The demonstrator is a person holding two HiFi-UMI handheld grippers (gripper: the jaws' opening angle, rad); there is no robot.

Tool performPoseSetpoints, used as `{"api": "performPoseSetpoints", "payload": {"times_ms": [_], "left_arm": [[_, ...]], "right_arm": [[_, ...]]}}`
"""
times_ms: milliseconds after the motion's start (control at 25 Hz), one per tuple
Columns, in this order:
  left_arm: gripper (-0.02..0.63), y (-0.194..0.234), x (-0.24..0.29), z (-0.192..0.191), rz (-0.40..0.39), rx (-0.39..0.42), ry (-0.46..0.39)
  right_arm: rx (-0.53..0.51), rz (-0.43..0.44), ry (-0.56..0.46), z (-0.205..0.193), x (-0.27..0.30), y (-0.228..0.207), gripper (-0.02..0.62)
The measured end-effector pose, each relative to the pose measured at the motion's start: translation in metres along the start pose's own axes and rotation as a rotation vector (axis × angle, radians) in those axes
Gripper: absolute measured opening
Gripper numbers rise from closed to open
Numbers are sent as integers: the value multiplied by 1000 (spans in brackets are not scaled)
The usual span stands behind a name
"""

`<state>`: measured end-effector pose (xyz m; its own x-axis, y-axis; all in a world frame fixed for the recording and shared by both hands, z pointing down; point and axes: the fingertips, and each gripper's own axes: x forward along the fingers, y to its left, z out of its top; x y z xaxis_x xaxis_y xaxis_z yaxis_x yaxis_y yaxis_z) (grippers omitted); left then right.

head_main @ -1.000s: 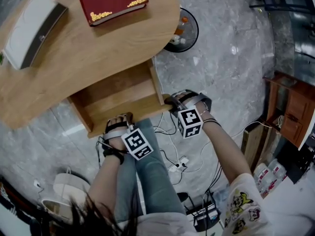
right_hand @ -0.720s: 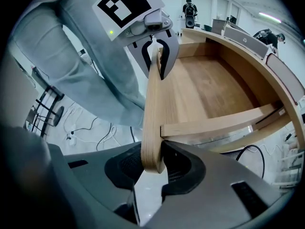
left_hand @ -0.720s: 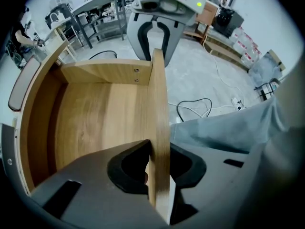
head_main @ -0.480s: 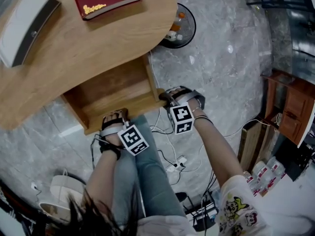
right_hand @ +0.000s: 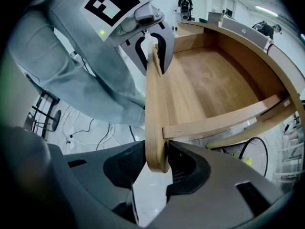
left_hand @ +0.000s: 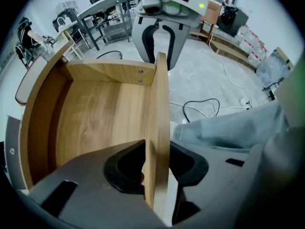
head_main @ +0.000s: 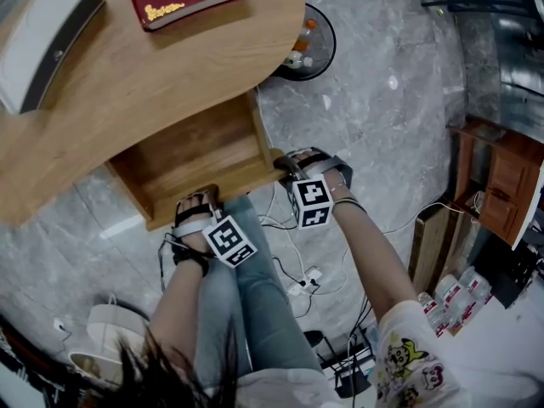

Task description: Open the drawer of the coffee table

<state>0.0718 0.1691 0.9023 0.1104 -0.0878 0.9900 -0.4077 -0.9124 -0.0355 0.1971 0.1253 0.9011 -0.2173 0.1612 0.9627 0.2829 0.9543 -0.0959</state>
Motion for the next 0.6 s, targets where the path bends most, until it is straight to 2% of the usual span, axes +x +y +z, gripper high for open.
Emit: {"api": "performPoseSetpoints", "payload": {"times_ms": [280,600], "left_arm": [[171,10,-41,-14,-9,-16,17],[169,65,-130,-10,92,-34,-29]], "right_arm": [[78,53,49,-1,-36,9,121],[126,-47,59,38,-117,-17,121]]}}
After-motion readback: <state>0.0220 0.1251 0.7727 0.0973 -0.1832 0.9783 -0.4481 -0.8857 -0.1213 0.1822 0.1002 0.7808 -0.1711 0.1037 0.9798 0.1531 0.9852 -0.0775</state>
